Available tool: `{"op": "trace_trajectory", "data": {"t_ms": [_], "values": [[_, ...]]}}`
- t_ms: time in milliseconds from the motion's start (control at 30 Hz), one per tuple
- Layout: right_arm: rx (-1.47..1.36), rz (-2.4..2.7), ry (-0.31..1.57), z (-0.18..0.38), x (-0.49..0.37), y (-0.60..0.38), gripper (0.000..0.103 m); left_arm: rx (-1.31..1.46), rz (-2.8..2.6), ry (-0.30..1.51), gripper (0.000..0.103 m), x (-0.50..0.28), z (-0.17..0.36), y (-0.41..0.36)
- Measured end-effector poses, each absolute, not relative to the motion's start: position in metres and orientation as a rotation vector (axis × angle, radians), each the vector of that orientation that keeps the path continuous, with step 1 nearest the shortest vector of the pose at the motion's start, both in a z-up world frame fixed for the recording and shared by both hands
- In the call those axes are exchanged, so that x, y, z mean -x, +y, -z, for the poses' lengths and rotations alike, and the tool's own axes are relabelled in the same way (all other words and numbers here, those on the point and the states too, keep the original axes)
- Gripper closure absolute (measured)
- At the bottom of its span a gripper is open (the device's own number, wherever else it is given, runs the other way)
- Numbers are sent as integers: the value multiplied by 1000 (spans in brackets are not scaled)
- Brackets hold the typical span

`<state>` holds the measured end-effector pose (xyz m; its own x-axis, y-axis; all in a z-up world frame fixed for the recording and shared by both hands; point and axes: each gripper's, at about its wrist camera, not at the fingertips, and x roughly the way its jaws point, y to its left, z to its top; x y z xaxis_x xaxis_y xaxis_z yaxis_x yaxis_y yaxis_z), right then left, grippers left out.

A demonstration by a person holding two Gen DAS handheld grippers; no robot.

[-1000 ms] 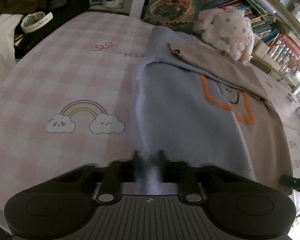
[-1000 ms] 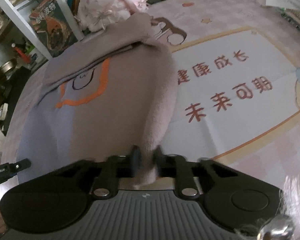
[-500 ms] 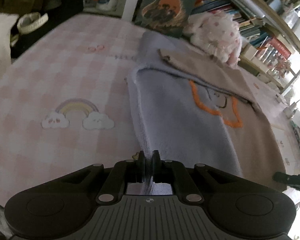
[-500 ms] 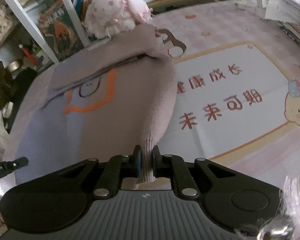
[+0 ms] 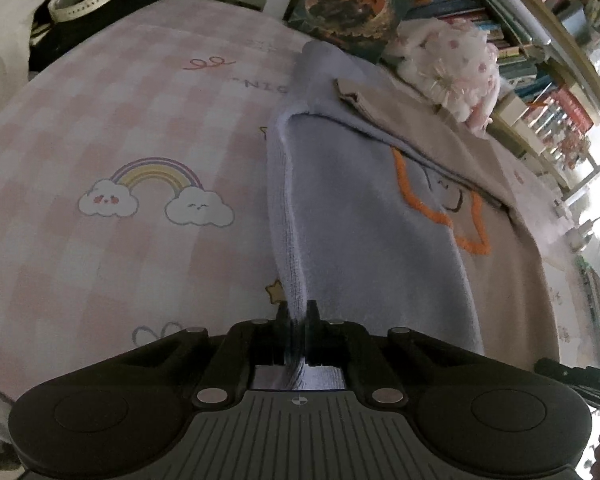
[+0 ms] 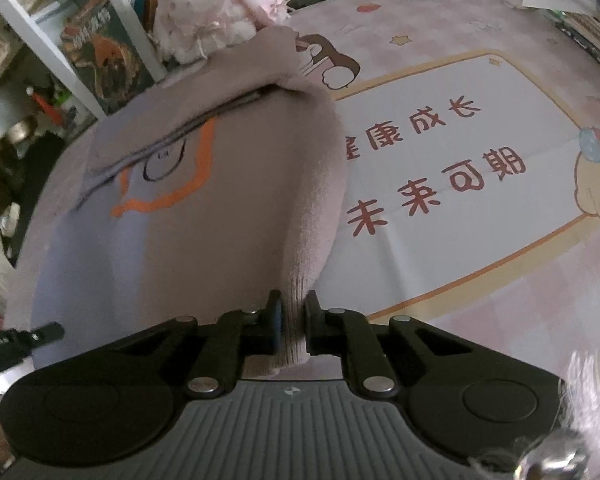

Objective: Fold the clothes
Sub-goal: 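Grasp the beige side edge with the right gripper while the left gripper grasps the lavender side edge, then lift both side edges and fold the sweater lengthwise with both grippers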

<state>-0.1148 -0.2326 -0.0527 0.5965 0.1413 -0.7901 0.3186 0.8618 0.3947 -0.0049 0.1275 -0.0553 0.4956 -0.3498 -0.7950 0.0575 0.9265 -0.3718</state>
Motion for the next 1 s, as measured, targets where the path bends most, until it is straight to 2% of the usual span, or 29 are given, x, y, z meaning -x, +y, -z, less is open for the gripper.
{"op": "trace_trajectory", "data": {"t_ms": [800, 1000], "values": [[-642, 14, 982, 46, 221, -272, 94, 523, 236, 1059, 99, 110, 53, 124], [-766, -25, 873, 24, 230, -290, 94, 852, 316, 954, 99, 102, 36, 137]]}}
